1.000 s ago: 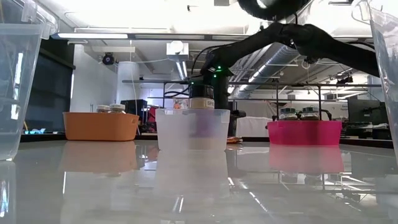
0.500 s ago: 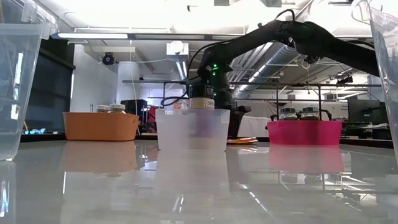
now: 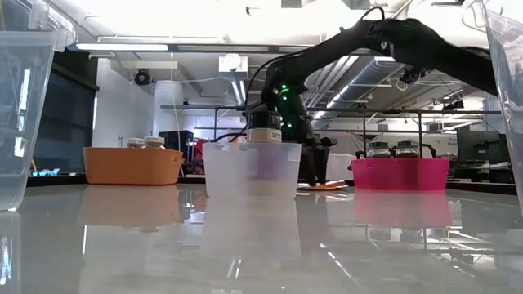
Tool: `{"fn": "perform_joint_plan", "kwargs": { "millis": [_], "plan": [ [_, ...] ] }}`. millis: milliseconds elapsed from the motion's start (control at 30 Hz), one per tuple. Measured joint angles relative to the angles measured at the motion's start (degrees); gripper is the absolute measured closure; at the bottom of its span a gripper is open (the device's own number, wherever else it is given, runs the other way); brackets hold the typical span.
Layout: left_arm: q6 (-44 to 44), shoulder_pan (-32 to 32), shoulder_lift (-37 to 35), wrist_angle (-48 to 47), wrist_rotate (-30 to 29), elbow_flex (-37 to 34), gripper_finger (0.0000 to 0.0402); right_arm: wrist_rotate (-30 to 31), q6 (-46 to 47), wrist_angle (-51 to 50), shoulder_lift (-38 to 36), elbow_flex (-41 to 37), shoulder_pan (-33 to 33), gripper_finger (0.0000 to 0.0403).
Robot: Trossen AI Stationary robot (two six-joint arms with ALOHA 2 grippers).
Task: Sort spices by type
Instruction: Put the orange seasoning bag into the left transparent bin
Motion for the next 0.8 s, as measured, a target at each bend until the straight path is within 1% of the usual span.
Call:
{"fn": "perform_joint_plan", "kwargs": {
  "millis": [100,200,367,467,567,633,700,800],
  "plan": [
    [0.4,0.0,0.0,0.01,-0.14,0.0,0.0401,-0.67,0.65,4.47,-3.53,-7.78,0.16,0.0249],
    [1.57,0.0,0.0,0.04,-0.27,0.0,0.0401,-1.08,1.84,10.04,-8.97,-16.19,0.55,0.0249],
    [2.16,0.0,0.31,0.08,-4.14,0.0,0.0401,-0.73,4.0,19.08,-20.33,-31.72,0.73,0.0249],
    [3.27,0.0,0.72,0.1,-5.68,0.02,0.0401,-2.58,5.06,25.31,-27.07,-41.18,1.14,0.0249],
    [3.93,0.0,1.36,0.15,-5.8,0.02,0.0401,-4.97,7.15,30.71,-31.85,-49.54,2.5,0.0249],
    [3.92,0.0,1.91,0.15,-5.8,0.02,0.0401,-6.98,7.55,32.99,-34.77,-53.92,4.08,0.0249],
    [3.96,0.0,2.52,0.16,-5.79,0.02,0.0402,-7.45,7.4,34.62,-36.68,-57.07,6.31,0.0249],
    [3.98,0.0,3.45,0.38,-5.78,0.02,0.0401,-8.02,6.27,35.24,-38.03,-59.63,10.28,0.0249]
  ]
}}
